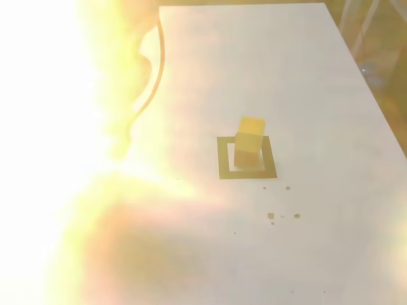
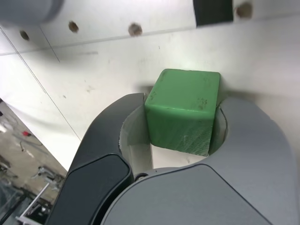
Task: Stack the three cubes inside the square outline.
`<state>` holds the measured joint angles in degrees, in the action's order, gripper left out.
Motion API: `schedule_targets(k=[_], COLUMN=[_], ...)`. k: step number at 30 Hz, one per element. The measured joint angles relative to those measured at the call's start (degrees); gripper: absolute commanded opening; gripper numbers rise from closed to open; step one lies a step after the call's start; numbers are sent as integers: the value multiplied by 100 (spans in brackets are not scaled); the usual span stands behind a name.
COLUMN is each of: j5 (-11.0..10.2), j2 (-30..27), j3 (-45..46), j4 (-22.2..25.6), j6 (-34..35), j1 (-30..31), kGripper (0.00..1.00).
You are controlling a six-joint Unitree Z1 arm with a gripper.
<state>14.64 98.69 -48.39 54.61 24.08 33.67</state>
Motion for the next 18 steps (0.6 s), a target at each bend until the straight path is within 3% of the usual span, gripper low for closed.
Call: schedule_targets(k=[10,14,18], j5=[-943,-1128,-1227], j2=[-16,32,177], j3=[-1598,-2308,-2728], j4=[1647,2349,2638], j6=[-141,-506,-786], j1=[-522,-928,-1182], kGripper=[32,32,32])
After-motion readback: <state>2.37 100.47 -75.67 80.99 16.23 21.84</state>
